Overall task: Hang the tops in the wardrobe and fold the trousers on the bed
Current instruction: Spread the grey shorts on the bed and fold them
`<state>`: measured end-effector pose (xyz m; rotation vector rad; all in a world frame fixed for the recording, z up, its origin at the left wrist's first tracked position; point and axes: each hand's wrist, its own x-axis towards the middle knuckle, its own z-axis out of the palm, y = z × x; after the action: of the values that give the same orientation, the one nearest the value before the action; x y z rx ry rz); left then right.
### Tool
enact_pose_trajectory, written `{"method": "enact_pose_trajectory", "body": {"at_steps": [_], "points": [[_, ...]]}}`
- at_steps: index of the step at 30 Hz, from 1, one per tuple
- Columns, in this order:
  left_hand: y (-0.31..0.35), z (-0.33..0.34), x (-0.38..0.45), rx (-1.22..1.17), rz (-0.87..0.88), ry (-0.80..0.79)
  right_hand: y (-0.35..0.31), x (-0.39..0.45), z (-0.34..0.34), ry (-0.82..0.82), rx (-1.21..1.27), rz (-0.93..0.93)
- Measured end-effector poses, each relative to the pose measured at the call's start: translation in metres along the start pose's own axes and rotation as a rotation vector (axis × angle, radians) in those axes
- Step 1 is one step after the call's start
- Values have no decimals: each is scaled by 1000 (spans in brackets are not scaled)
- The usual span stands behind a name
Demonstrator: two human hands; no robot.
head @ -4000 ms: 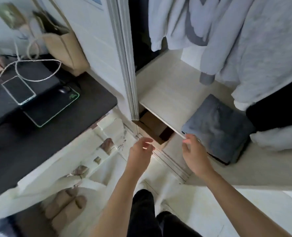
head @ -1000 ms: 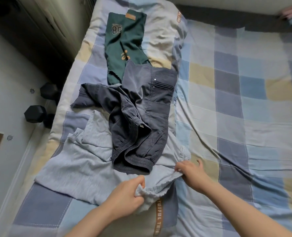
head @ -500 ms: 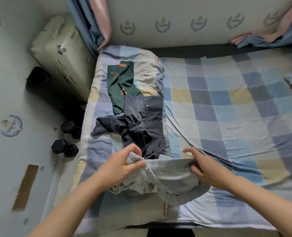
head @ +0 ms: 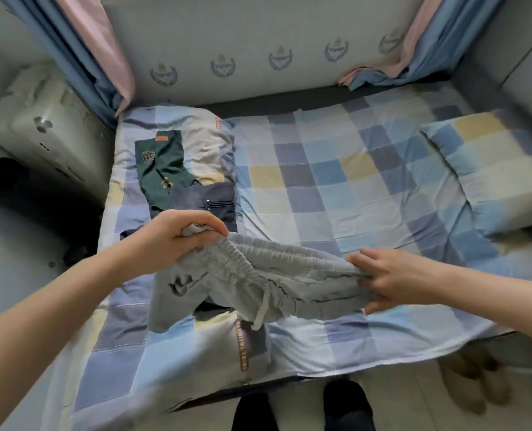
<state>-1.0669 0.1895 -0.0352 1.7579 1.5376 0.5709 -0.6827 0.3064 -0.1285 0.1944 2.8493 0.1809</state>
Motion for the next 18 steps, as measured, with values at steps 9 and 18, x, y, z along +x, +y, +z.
{"method": "enact_pose_trajectory", "body": {"at_steps": [9,18], "points": [[90,55,76,75,177,177,102,-154,79,-83,-75,314],[56,121,107,871,277,-189,181,-211,59,354,253,366]]}}
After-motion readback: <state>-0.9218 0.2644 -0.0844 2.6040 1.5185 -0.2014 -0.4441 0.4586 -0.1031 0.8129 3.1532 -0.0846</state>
